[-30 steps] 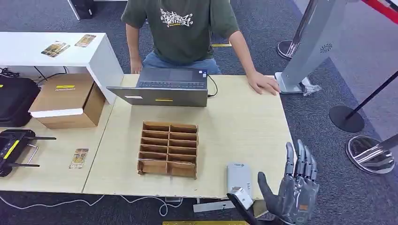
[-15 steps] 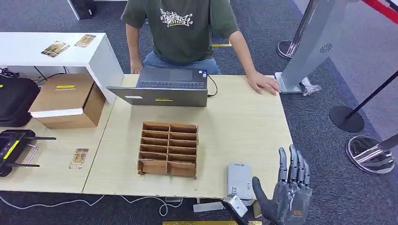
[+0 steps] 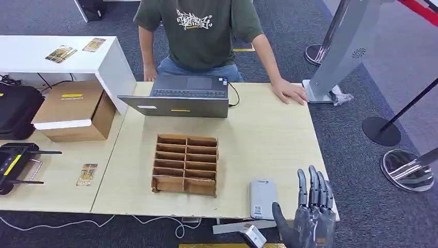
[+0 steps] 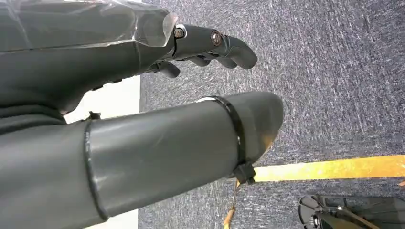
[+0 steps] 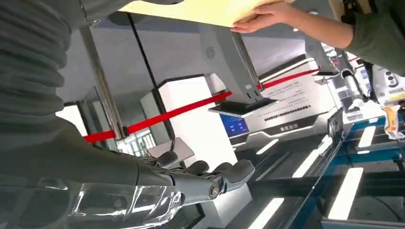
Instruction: Pass the card to the sensor for recognition and then transmit it.
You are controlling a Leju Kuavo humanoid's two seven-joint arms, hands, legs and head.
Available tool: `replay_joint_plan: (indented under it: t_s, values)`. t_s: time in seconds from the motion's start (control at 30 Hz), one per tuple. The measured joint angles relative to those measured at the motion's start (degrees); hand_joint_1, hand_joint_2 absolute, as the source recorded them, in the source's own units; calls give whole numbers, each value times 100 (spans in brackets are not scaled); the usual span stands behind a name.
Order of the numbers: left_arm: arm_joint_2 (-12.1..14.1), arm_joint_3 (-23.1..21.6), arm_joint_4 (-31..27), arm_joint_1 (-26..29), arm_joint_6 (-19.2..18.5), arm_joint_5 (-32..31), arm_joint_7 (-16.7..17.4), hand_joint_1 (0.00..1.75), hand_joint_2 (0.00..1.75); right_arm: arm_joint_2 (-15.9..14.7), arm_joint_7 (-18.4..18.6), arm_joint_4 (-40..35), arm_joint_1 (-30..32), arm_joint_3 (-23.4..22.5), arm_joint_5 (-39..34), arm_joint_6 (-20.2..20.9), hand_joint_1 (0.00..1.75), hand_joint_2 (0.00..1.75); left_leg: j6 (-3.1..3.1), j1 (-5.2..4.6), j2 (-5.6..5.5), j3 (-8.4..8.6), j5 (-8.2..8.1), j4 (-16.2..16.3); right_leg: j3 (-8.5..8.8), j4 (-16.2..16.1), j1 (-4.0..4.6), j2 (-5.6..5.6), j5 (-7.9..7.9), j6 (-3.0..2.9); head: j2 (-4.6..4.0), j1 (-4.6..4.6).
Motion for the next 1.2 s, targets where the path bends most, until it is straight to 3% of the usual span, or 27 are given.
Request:
replay_joint_plan:
  t_s: [0.23,0.43,0.57,0.83,1.2]
  values:
    - [-2,0,0,-7,-4,-42,2,0,0,-171,725,239,-85,355,0,0,0,175,0,0,0,-1,0,0,1,0,0,1,0,0,0,0]
    - [-4,0,0,-20,4,2,-53,0,0,-870,2003,671,-690,1303,2,0,0,175,0,-1,3,3,1,1,2,0,-1,3,1,1,0,2]
    - [-11,7,0,-27,20,31,-70,0,0,-1213,2326,953,-1098,1863,2,0,0,175,0,-1,4,7,1,1,4,0,-1,5,3,0,0,2]
    - [-39,42,0,-55,37,54,-107,0,0,-1499,2309,1509,-1623,2529,-2,0,0,175,0,0,3,6,0,0,3,0,0,5,1,0,0,2]
    - [-57,46,0,-55,55,53,-122,0,0,-1554,1778,2240,-2115,3101,-90,183,0,175,0,0,3,6,0,1,3,0,0,5,1,0,0,2]
